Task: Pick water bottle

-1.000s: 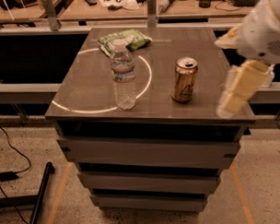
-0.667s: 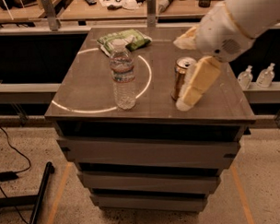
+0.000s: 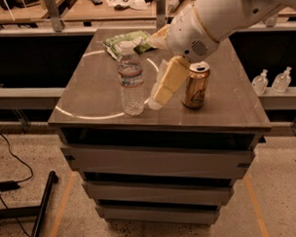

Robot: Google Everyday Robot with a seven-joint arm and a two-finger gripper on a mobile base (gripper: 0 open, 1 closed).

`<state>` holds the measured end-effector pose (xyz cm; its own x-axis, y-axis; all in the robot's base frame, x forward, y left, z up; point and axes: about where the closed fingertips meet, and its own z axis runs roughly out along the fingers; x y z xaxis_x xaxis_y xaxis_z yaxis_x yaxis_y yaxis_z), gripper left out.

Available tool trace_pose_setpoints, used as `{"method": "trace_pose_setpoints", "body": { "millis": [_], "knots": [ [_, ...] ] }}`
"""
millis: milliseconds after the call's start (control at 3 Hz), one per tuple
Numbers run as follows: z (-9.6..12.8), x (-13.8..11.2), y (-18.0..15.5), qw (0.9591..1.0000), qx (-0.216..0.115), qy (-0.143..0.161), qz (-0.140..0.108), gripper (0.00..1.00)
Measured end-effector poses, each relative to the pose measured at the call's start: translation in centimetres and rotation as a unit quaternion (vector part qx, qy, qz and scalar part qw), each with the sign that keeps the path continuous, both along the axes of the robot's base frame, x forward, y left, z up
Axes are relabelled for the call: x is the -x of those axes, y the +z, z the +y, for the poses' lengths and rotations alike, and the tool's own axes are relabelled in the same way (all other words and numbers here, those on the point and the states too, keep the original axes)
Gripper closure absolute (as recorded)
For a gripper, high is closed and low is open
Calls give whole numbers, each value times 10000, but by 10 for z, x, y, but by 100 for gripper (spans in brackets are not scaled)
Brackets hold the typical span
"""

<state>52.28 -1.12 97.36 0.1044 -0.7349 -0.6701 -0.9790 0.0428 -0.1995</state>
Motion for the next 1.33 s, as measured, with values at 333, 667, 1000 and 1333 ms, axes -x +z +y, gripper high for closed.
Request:
{"method": "trace_pose_setpoints", "body": {
  "millis": [333,667,1000,1333],
  "knots": [
    [0,0,0,10000,0,0,0,0],
    [1,-10,0,9993,-160,-339,-94,0],
    [13,-30,-1,9965,-408,-708,-168,0],
    [34,-43,-7,9955,-521,-774,-160,0]
  ]
}}
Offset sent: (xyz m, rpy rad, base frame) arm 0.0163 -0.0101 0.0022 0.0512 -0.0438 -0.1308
